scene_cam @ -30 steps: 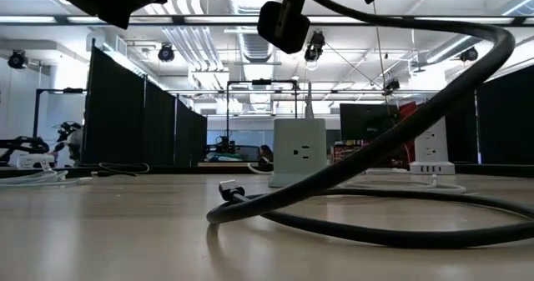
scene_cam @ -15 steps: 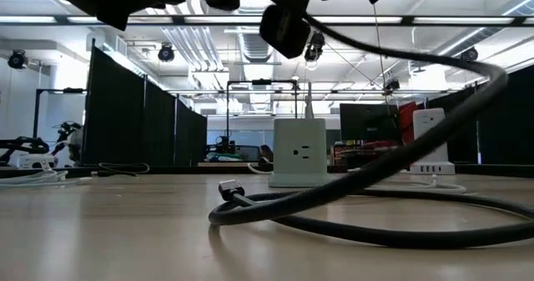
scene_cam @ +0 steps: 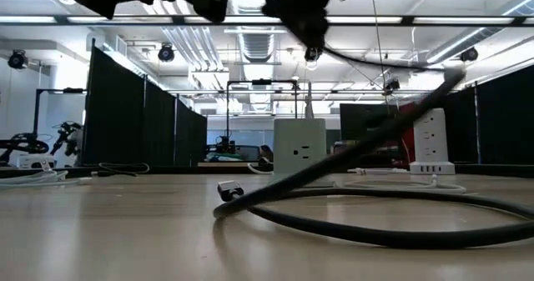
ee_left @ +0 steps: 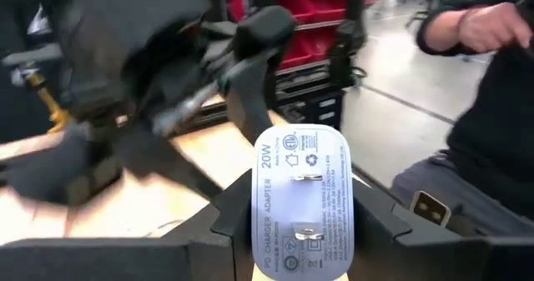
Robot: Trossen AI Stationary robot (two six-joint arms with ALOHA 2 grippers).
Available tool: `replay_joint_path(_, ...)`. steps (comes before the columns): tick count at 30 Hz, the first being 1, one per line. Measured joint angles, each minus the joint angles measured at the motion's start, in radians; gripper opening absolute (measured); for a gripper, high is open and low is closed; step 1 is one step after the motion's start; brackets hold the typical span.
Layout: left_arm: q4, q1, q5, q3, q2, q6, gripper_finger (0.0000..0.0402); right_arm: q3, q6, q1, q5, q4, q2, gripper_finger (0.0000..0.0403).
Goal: Insert USB
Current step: Insert the violet charger adapter into the green outlet
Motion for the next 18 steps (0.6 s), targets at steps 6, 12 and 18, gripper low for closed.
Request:
replay_joint_path(6, 0.117, -0.001, -0.011, 0.0, 0.038, -0.079, 0.0117, -0.041, -0.252, 0.161, 0.674, -0.099, -0.105, 0.0154)
replay_joint_path(12, 0.333, 0.004, -0.169, -0.002, 0.132, -0.267, 0.0117, -0.195, -0.589, 0.288, 1.052, 0.234, -0.091, 0.0141)
replay_joint_path(18, 0.398, 0.019, -0.351, -0.002, 0.186, -0.516, 0.0117, -0.274, -0.696, 0.298, 1.085, 0.5, -0.067, 0.0129)
